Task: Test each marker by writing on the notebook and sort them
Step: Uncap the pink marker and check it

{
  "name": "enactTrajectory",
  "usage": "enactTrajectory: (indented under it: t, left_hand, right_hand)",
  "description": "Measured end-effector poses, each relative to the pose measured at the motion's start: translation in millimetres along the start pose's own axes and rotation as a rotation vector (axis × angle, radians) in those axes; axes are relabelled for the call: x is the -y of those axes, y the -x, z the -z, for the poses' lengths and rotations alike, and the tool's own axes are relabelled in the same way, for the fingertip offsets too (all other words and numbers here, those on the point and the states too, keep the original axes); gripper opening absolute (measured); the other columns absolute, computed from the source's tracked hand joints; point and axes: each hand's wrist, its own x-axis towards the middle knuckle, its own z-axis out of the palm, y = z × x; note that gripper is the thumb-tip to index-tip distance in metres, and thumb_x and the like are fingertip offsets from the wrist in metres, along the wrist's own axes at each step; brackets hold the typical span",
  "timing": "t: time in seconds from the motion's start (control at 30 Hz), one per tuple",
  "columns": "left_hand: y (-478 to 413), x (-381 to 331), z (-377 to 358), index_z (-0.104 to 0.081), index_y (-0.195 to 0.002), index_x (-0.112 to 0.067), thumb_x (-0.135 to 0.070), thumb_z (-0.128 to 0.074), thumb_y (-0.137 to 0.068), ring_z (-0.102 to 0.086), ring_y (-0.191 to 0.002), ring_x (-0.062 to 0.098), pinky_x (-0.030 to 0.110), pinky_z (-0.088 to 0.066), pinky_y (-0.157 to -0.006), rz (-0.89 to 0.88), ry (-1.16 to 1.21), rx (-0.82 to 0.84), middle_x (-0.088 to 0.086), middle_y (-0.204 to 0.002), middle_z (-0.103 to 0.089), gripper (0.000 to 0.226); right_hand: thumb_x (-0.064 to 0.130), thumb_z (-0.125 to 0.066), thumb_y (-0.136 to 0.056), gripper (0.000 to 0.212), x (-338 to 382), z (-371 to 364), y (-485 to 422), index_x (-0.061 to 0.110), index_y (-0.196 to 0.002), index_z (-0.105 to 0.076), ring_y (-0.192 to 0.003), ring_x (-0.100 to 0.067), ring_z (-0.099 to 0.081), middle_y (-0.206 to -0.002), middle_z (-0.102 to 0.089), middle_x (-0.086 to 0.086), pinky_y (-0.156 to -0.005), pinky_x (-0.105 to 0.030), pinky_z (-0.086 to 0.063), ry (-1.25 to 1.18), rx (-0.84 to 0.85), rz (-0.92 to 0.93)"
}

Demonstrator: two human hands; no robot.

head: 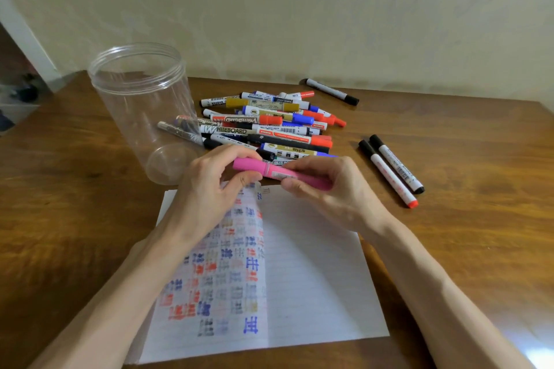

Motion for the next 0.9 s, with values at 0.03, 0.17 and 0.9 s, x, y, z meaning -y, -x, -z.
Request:
enactTrajectory:
  t: [0.03,0.17,0.9]
  left_hand:
    - [-0.1,-1.7,-1.0,-0.07,-0.116,-0.016,-0.028,-0.069,-0.088,-0.064,-0.106,0.0,0.011,-0.051,-0.083,-0.01,0.008,0.0,-0.012,-0.11,-0.068,0.03]
    - [2.1,-5.5,-5.3,-0.067,-0.12,-0.014,-0.027,-0.068,-0.088,-0.06,-0.107,-0.007,0.005,-0.047,-0.08,-0.021,0.015,0.007,-0.009,-0.113,-0.067,0.035]
    - [3.4,-14.0,-9.5,-0.057,-0.137,-0.027,-0.027,-0.073,-0.091,-0.072,-0.095,0.008,0.028,-0.059,-0.079,0.124,0.163,-0.029,-0.017,-0.107,-0.07,0.048]
  right_hand:
    - [0.03,-0.079,-0.094,0.025,0.7,-1.5,-0.1,0.018,-0.116,-0.078,-0.077,0.004,-0.064,-0.086,-0.07,0.02,-0.066,-0.009,-0.044,0.002,0.001,0.003]
    - [0.034,-0.078,-0.095,0.029,3.2,-2.7,0.3,0.019,-0.12,-0.077,-0.079,0.004,-0.063,-0.089,-0.069,0.02,-0.065,-0.01,-0.044,0.033,-0.014,0.025]
    - [0.035,-0.08,-0.09,0.02,-20.6,52.0,7.6,0.018,-0.1,-0.078,-0.072,-0.015,-0.063,-0.086,-0.07,0.004,-0.063,-0.032,-0.053,0.518,-0.417,-0.339]
